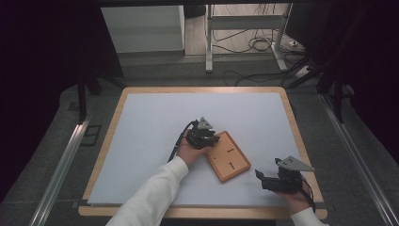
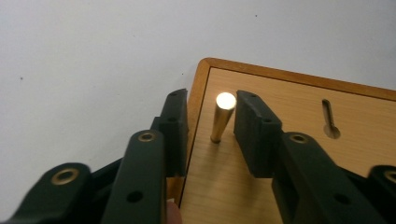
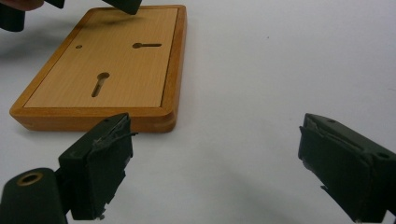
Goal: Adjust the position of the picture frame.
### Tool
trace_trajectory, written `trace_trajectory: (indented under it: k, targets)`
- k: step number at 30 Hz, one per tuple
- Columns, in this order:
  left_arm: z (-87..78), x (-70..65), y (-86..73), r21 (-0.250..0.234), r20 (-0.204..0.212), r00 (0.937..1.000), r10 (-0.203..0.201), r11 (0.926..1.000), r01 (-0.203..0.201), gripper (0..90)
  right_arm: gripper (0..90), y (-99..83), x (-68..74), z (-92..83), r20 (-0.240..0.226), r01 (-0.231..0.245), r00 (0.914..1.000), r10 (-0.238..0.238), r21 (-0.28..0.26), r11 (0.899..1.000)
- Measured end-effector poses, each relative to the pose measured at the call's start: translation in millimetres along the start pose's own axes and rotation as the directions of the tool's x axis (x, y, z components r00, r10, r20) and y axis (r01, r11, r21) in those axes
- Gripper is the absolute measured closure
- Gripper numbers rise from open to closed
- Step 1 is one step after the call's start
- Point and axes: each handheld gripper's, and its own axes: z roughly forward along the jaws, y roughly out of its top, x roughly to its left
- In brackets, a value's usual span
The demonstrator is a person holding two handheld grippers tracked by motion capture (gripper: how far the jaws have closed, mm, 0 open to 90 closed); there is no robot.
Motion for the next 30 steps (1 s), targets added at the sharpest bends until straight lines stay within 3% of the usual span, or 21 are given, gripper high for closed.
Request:
trace_trajectory:
  k: [8,18,30]
  targets:
    - [3.3,-1.0,0.9,-0.002,0.020,0.9998,0.008,1.0000,-0.007,82.8,10.3,0.2,-1.8,-0.7,0.001,-0.003,1.0000,0.003,-0.006,1.000]
    - [0.4,2.7,0.9,0.004,0.049,0.9988,-0.007,1.0000,0.007,83.6,10.3,0.2,-1.9,-0.8,0.001,-0.005,1.0000,0.005,-0.006,1.000]
    - [-17.9,5.1,-1.6,-0.003,0.035,0.9993,0.014,0.9999,-0.014,83.1,10.3,0.4,-1.3,-1.6,0.001,-0.005,1.0000,0.005,-0.008,1.000]
